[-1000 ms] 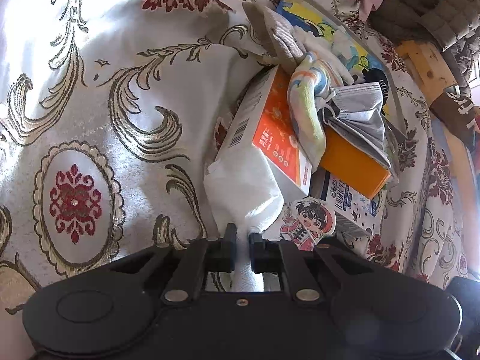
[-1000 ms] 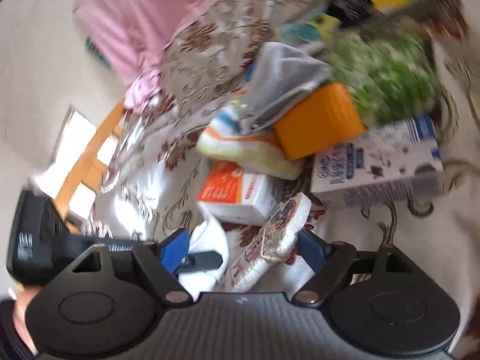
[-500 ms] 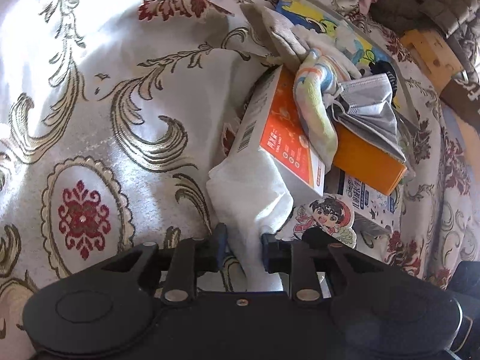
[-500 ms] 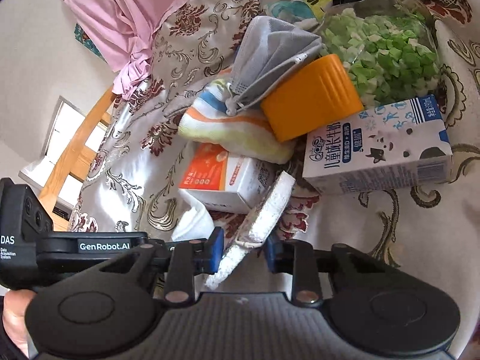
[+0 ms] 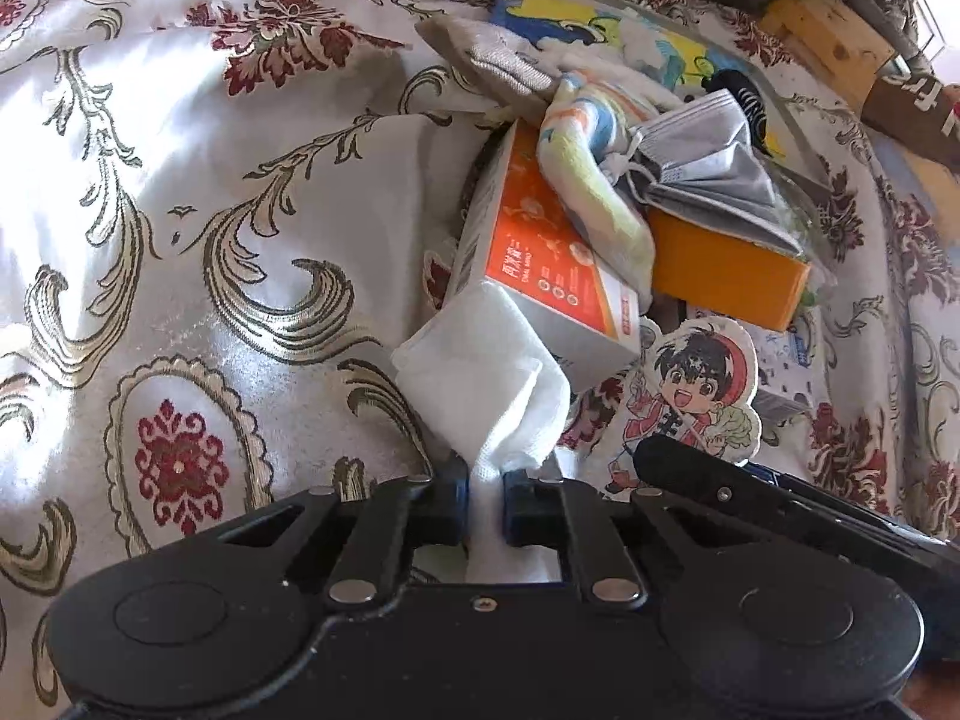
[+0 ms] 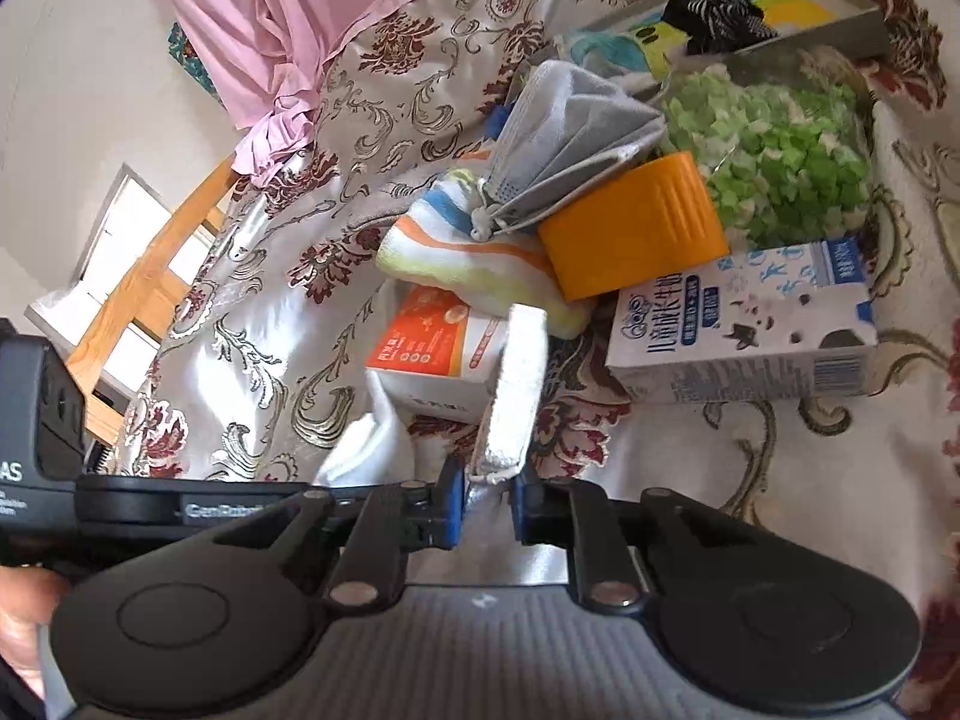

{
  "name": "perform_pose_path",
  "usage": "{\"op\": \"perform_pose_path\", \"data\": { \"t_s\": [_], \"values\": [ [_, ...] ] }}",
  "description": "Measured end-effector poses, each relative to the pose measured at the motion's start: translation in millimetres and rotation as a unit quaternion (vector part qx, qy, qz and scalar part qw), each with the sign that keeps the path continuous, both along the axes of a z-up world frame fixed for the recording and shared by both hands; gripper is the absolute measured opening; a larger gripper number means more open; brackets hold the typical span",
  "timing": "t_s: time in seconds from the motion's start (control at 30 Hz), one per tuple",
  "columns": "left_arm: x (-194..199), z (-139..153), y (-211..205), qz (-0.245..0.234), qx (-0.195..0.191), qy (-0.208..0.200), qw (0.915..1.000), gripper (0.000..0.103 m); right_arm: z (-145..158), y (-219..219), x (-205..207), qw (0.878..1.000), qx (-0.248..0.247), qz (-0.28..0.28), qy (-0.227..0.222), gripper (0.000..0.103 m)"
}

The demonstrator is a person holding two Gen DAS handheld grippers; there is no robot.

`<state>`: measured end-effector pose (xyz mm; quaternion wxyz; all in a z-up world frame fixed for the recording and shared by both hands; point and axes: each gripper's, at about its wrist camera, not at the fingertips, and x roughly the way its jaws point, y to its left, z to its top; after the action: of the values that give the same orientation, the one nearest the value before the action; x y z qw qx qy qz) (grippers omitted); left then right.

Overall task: Organize soft objects
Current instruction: 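Carry the tissue in the left gripper to the tray while the right carries the packet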

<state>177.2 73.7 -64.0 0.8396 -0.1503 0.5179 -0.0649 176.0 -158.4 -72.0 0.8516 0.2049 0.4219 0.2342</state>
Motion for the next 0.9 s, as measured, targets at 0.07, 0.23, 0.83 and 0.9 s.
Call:
{"op": "perform_pose_path", "data": {
  "t_s": [0.07,0.23,0.83,0.9],
  "values": [
    [-4.5,4.2,2.0,0.005,-0.006,-0.009,0.9999,0.01,3.5,-3.3,-3.8,1.0,0.003,-0.002,-0.005,0.013],
    [-22.0,20.3,-1.7,0.008,-0.013,-0.059,0.9982,0.01,19.0,-8.5,-19.6,0.999,-0.003,0.0,-0.042,0.012],
    [-49.4,68.4,-18.9,0.023,-0.046,-0.271,0.9611,0.013,73.3,-18.8,-40.1,0.98,-0.032,-0.021,-0.194,0.012],
    [-40.4,73.6,-20.8,0.02,-0.043,-0.277,0.9596,0.013,82.8,-18.7,-34.8,0.975,-0.049,-0.02,-0.215,0.012]
  ]
}}
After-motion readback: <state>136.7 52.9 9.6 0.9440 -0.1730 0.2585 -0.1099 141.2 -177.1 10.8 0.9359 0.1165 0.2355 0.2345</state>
